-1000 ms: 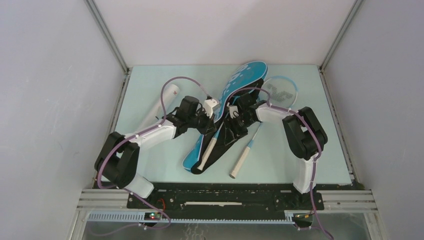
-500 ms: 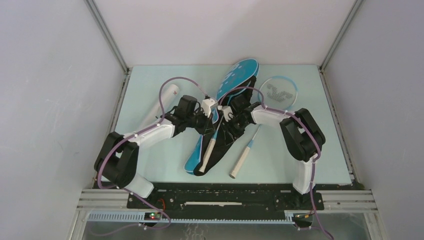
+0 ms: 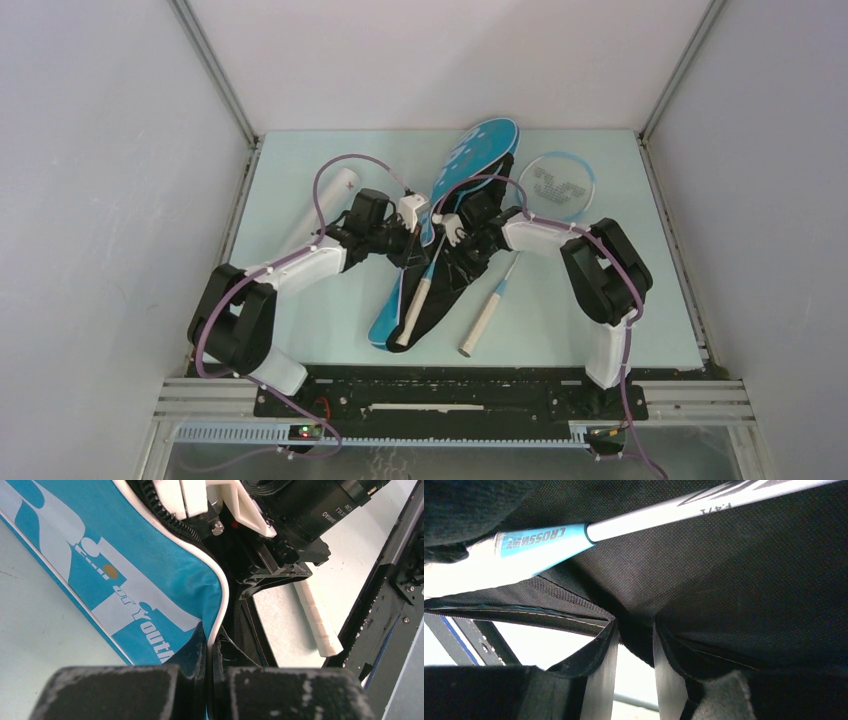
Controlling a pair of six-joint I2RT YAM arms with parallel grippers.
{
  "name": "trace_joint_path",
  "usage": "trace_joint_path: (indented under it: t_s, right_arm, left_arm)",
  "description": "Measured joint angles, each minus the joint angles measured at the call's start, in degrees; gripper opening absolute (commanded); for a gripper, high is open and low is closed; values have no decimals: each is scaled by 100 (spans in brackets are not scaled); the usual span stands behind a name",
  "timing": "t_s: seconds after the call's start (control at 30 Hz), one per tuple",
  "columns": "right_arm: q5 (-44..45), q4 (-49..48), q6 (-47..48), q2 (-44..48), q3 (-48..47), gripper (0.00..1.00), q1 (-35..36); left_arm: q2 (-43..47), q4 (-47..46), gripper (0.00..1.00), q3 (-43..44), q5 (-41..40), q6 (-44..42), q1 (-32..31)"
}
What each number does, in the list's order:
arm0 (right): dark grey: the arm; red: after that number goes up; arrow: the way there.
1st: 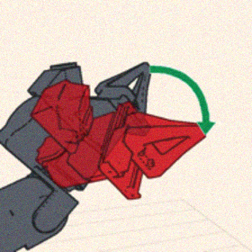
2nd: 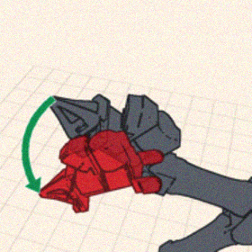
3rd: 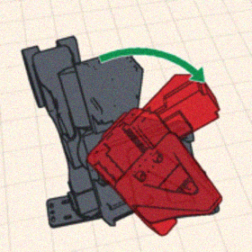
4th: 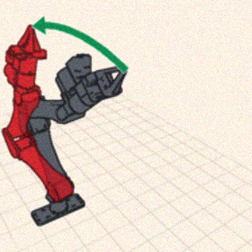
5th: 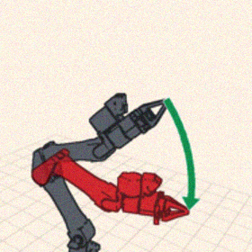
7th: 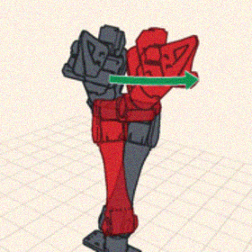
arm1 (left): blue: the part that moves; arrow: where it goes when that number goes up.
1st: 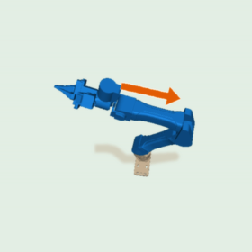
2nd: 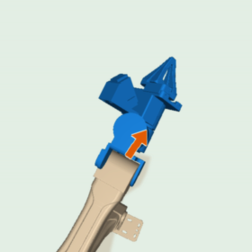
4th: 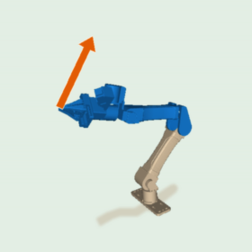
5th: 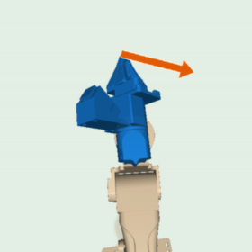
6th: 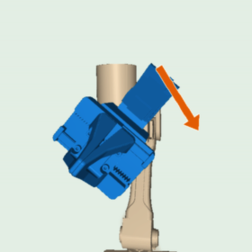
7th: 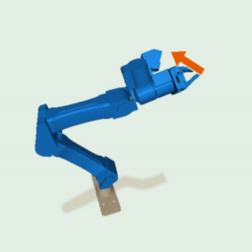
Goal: Pack up the badminton gear
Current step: Place the racket in the racket bag, then adjust the racket bag at the center of the board.
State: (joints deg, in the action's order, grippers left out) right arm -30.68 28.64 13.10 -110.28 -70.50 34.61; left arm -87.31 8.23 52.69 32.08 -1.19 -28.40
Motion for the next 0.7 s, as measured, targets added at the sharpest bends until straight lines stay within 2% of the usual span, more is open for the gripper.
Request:
trace_joint_path:
  t_s: [0.07, 0.13, 0.2, 0.6, 0.7]
  right_arm:
    - [-7, 37, 55, 13, 9, 30, 4]
    - [-24, 87, 136, 46, 50, 12, 4]
    - [-66, 195, 190, 111, 122, 0, 4]
    - [-734, 1191, 649, 446, 199, 0, -94]
    - [-1165, 1499, 1126, 673, 223, 0, -26]
  left_arm:
    - [0, 24, 0, 0, 15, 24, 4]
    - [0, 57, 0, 0, 28, 28, 9]
    - [0, 94, 0, 0, 33, 35, 11]
    - [107, 131, 0, 0, 105, 122, 98]
    - [109, -35, 0, 4, -144, 120, 142]
